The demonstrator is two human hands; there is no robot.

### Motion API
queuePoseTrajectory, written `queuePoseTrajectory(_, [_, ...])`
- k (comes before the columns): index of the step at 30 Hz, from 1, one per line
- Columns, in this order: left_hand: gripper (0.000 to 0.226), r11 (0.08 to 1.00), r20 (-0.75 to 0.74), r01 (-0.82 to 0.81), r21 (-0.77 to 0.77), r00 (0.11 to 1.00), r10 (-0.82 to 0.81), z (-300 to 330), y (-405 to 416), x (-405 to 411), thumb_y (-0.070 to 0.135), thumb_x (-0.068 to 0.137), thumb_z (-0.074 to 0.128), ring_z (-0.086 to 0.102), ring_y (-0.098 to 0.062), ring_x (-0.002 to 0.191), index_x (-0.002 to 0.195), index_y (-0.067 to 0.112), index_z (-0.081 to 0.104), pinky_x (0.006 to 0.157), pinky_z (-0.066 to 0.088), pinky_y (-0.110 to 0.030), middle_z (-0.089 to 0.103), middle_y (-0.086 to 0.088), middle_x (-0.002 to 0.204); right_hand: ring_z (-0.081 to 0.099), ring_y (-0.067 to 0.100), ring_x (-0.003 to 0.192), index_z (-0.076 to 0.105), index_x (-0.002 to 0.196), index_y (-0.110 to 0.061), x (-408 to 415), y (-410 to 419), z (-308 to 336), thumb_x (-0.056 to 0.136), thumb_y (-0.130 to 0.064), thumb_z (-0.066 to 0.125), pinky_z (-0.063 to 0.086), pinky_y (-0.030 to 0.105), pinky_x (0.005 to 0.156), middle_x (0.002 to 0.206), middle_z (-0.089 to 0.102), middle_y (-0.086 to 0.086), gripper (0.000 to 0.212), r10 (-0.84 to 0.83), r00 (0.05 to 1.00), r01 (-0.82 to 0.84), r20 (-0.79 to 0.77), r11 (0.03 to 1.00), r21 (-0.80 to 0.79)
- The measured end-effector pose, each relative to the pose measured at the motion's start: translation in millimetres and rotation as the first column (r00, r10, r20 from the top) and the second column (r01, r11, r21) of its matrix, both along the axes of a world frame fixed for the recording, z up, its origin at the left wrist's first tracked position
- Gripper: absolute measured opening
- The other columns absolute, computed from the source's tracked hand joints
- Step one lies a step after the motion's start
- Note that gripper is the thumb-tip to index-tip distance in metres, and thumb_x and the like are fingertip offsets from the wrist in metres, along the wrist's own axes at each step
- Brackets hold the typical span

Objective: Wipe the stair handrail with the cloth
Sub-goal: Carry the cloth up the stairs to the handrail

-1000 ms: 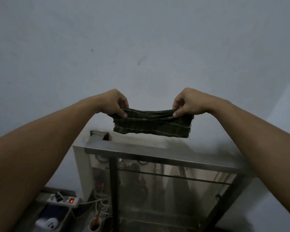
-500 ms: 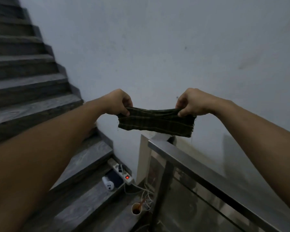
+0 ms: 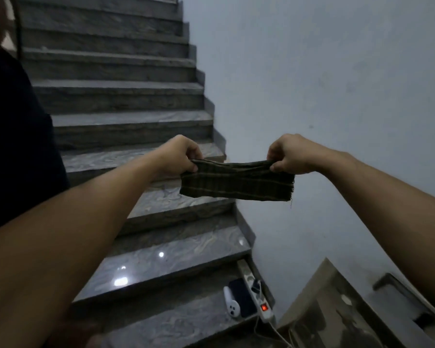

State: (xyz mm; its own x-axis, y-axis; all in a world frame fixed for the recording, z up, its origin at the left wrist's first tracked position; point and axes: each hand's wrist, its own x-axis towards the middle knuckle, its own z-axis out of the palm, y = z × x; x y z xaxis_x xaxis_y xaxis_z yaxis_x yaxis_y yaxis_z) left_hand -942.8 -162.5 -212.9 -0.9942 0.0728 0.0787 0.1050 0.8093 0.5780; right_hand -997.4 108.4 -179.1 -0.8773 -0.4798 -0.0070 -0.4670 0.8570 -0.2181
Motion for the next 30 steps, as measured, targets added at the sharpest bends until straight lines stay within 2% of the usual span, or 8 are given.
queuePoseTrajectory(6, [0.025,0.991,0.082,-0.118,0.065,0.990,0.113,29.0,-108.3,-103.8,-0.001,0.086,0.059,0.061,-0.017,0.085,0.094,0.023,0.063,0.064,0.047,-0.024,0.061,0.000,0.089,0.055,0.025,0.093,0.064,0.109,-0.016,-124.3,-120.1,15.8,0.092,-0.008,0.049,0.042,0.031,0.076,0.109,0.063,0.011,0.024,0.074,0.997,-0.074,-0.010,0.996,-0.042])
queuePoseTrajectory(8, [0.025,0.965,0.100,-0.191,0.177,0.979,0.175,44.4,-140.3,-127.2,-0.002,0.089,0.054,0.060,-0.017,0.087,0.100,0.018,0.062,0.064,0.048,-0.025,0.061,-0.003,0.094,0.052,0.025,0.095,0.059,0.115,-0.014,-160.4,-158.0,30.4,0.093,-0.007,0.042,0.040,0.032,0.079,0.115,0.061,0.014,0.029,0.100,0.995,-0.101,-0.017,0.992,-0.079])
queuePoseTrajectory(12, [0.026,0.877,0.110,-0.316,0.363,0.949,0.297,69.5,-190.8,-153.7,-0.005,0.092,0.046,0.058,-0.020,0.093,0.106,0.012,0.060,0.068,0.049,-0.027,0.058,-0.006,0.098,0.051,0.025,0.090,0.049,0.100,-0.019,-210.3,-222.9,61.8,0.098,-0.014,0.038,0.037,0.034,0.078,0.110,0.059,0.015,0.012,0.211,0.977,-0.213,-0.031,0.973,-0.092])
queuePoseTrajectory(16, [0.025,0.860,0.147,-0.391,0.328,0.920,0.363,103.5,-236.8,-177.3,-0.002,0.093,0.045,0.059,-0.019,0.092,0.109,0.009,0.061,0.072,0.050,-0.029,0.061,-0.009,0.098,0.055,0.015,0.080,0.052,0.096,-0.022,-250.1,-276.8,91.1,0.095,-0.040,0.051,0.041,0.032,0.067,0.090,0.059,0.000,0.018,0.314,0.949,-0.308,0.042,0.946,-0.103])
queuePoseTrajectory(20, [0.014,0.860,0.163,-0.437,0.263,0.899,0.406,142.3,-281.1,-216.0,0.007,0.088,0.060,0.061,-0.019,0.093,0.099,0.013,0.065,0.071,0.050,-0.028,0.063,-0.005,0.093,0.057,0.017,0.085,0.057,0.104,-0.021,-301.5,-325.0,118.2,0.091,-0.032,0.061,0.042,0.031,0.071,0.094,0.059,0.000,0.018,0.369,0.929,-0.366,0.026,0.927,-0.082])
queuePoseTrajectory(23, [0.033,0.883,0.173,-0.428,0.191,0.901,0.399,173.9,-312.7,-247.5,0.013,0.075,0.077,0.061,-0.016,0.090,0.105,0.016,0.064,0.073,0.052,-0.027,0.063,-0.003,0.097,0.058,0.019,0.087,0.062,0.105,-0.020,-345.5,-359.9,144.1,0.092,-0.031,0.060,0.042,0.031,0.073,0.095,0.061,0.001,0.017,0.413,0.910,-0.412,-0.012,0.903,-0.125])
queuePoseTrajectory(27, [0.046,0.879,0.123,-0.460,0.129,0.887,0.446,217.5,-355.7,-286.1,-0.004,0.073,0.073,0.060,-0.022,0.096,0.112,0.016,0.059,0.081,0.057,-0.038,0.058,-0.006,0.108,0.062,0.021,0.085,0.067,0.104,-0.018,-399.5,-409.3,189.2,0.093,-0.030,0.058,0.047,0.034,0.072,0.091,0.065,0.002,0.019,0.462,0.886,-0.463,-0.039,0.876,-0.134])
queuePoseTrajectory(30, [0.035,0.874,0.070,-0.465,0.140,0.886,0.459,245.6,-389.0,-307.2,-0.002,0.080,0.067,0.060,-0.018,0.095,0.108,0.017,0.058,0.073,0.056,-0.030,0.057,-0.004,0.106,0.063,0.017,0.082,0.070,0.100,-0.019,-428.7,-446.6,220.9,0.091,-0.027,0.061,0.050,0.033,0.071,0.087,0.067,0.001,0.015,0.483,0.874,-0.484,-0.051,0.856,-0.182])
